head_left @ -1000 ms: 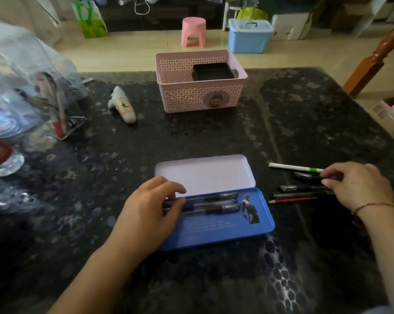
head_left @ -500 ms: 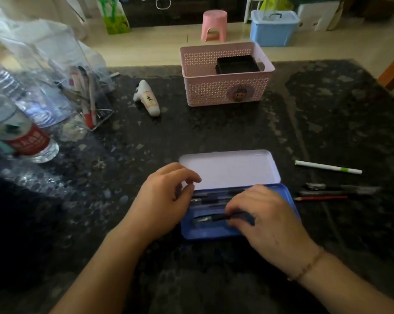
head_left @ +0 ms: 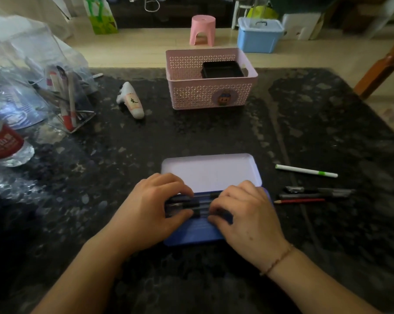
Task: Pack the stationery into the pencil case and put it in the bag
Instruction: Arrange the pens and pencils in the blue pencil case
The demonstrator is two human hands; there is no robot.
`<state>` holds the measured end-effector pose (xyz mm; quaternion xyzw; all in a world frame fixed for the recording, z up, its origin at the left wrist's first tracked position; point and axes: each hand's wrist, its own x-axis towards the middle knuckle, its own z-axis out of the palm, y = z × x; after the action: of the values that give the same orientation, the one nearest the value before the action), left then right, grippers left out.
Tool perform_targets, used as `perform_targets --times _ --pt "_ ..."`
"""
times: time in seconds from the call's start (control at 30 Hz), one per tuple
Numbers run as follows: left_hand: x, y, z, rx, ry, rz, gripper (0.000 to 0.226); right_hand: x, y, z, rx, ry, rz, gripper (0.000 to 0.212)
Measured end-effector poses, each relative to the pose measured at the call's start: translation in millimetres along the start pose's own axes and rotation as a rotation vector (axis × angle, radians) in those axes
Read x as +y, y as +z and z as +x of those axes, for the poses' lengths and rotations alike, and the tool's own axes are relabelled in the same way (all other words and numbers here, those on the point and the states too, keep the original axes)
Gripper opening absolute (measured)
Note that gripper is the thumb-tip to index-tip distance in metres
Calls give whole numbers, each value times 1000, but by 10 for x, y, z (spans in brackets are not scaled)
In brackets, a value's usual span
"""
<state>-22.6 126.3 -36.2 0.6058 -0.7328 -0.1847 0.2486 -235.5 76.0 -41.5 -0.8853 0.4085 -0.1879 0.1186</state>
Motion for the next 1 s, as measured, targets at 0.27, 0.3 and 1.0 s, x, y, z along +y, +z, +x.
perform_targets --times 0.27,0.3,1.0 --pt "-21 10 17 -36 13 91 25 589 -529 60 95 148 54 11" --pt "-23 15 16 -29 19 100 22 766 -640 45 104 220 1 12" --pt "56 96 13 -75 -5 199 20 750 -878 75 352 196 108 27"
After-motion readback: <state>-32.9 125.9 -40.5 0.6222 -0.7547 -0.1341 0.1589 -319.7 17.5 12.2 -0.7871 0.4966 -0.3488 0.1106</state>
